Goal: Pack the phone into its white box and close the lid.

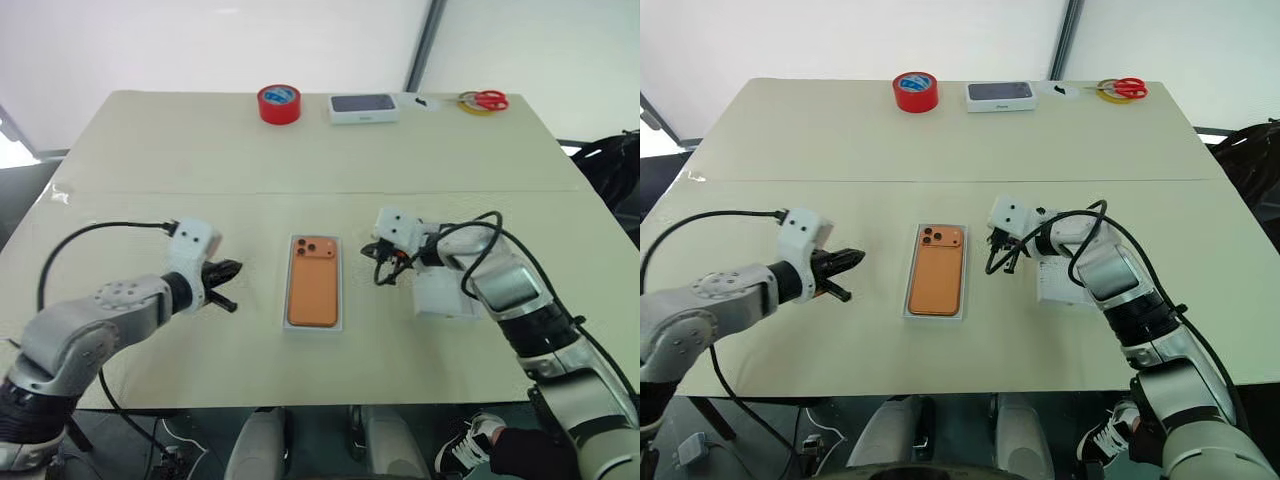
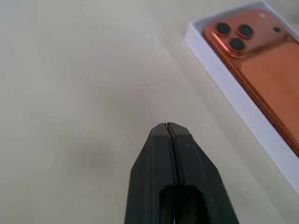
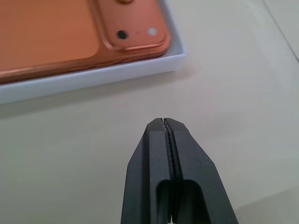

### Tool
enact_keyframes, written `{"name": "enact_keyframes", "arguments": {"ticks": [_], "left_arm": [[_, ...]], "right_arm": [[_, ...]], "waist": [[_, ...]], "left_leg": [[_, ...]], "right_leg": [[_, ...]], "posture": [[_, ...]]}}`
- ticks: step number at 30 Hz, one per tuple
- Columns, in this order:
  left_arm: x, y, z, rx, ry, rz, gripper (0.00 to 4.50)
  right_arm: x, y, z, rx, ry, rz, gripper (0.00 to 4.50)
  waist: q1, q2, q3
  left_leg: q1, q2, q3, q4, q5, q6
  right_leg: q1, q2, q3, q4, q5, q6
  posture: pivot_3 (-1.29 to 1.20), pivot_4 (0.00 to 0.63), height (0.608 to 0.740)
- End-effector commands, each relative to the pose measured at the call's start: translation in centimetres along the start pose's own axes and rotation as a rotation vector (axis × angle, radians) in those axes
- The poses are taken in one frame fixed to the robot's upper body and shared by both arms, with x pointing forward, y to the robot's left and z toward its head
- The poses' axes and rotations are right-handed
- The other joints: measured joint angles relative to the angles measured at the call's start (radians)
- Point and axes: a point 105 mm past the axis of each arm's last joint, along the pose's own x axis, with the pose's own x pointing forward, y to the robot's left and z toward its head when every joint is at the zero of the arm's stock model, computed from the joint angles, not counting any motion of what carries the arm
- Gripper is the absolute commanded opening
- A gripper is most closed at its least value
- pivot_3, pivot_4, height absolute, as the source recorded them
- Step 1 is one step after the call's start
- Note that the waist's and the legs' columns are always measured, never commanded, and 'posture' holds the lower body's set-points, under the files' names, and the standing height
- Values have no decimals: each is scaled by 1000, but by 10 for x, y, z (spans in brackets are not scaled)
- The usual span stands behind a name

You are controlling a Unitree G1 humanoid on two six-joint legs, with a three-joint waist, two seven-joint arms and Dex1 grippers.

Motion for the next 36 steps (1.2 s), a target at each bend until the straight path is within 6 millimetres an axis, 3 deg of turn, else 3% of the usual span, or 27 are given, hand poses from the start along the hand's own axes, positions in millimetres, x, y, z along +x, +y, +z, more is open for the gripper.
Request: {"name": "enact_keyframes", "arguments": {"ticks": [1,9,15,28,36], "left_arm": [[11,-17,-4,55,40,-82,56],[38,-45,-6,75,81,-187,56],[50,-66,3,78,63,-275,56],[77,-139,27,166,62,-585,56],[87,-153,25,175,74,-638,56]], "right_arm": [[-1,21,14,-81,-22,66,0],[12,45,22,-81,-14,110,0],[7,49,23,-80,-7,120,0],[-40,37,-19,-53,135,68,0],[-66,40,-51,8,236,38,0]], "waist": [[0,0,0],[0,0,0],[6,0,0],[8,-1,0],[8,-1,0]], "left_leg": [[0,0,0,0,0,0],[0,1,-1,1,0,0],[0,0,-2,2,0,0],[0,-2,-2,3,-1,2],[1,-2,-3,3,-1,3]], "right_leg": [[0,0,0,0,0,0],[0,0,0,1,0,1],[2,-1,0,1,-1,1],[3,-3,-1,0,-2,3],[4,-4,-1,1,-2,4]], "posture": [[0,150,732],[0,150,732],[0,150,732],[0,150,732],[0,150,732]]}}
